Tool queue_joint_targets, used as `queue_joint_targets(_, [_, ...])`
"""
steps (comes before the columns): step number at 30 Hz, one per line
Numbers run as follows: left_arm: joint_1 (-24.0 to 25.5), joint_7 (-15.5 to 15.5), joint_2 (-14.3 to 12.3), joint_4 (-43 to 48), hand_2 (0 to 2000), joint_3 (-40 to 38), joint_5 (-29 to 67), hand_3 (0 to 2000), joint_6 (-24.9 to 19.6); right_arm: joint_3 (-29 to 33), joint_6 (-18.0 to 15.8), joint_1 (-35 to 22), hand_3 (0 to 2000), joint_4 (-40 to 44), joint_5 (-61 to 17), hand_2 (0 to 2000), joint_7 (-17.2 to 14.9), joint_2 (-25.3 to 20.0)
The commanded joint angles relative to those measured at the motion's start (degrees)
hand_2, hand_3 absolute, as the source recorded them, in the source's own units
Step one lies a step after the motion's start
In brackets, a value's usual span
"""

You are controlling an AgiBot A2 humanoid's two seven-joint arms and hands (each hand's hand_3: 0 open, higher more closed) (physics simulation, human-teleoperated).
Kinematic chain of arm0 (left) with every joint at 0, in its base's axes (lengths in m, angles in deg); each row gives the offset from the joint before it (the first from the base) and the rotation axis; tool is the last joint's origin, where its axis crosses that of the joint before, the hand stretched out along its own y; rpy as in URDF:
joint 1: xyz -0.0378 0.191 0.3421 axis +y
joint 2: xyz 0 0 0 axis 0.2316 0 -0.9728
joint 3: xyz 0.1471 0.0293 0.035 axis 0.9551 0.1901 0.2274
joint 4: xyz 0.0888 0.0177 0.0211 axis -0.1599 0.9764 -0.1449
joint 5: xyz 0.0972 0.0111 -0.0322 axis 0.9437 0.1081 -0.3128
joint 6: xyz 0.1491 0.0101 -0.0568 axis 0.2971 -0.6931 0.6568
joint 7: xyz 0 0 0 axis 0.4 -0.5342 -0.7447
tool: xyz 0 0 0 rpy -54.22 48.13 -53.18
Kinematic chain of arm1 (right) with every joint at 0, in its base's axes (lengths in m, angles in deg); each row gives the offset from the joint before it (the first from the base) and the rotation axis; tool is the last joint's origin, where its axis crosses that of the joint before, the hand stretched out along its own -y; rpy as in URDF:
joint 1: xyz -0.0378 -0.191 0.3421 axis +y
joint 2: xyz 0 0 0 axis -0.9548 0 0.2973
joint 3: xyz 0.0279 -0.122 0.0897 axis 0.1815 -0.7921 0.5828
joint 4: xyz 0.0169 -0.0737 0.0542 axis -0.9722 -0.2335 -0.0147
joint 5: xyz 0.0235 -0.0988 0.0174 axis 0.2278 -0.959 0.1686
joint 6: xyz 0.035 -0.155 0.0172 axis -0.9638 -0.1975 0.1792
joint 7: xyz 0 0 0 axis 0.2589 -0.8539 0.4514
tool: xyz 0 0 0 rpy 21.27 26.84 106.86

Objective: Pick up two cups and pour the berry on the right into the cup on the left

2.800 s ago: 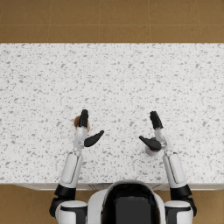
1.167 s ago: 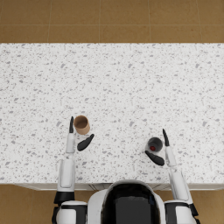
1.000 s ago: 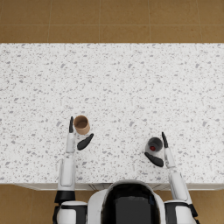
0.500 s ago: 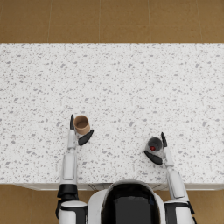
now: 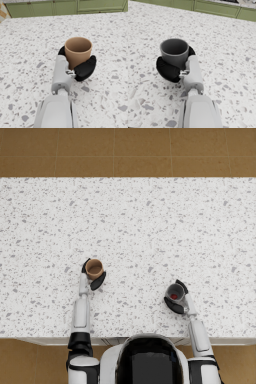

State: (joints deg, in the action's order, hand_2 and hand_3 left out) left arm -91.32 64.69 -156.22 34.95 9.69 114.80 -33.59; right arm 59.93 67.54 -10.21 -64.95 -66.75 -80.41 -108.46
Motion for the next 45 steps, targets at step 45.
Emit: queue_joint_targets(45, [-0.87, -0.02, -5.64, 20.11, 2000, 13.77, 15.39, 1280, -1.85, -8.55, -0.65, -37.07, 1280, 0.22, -34.47, 2000, 0.41, -16.01])
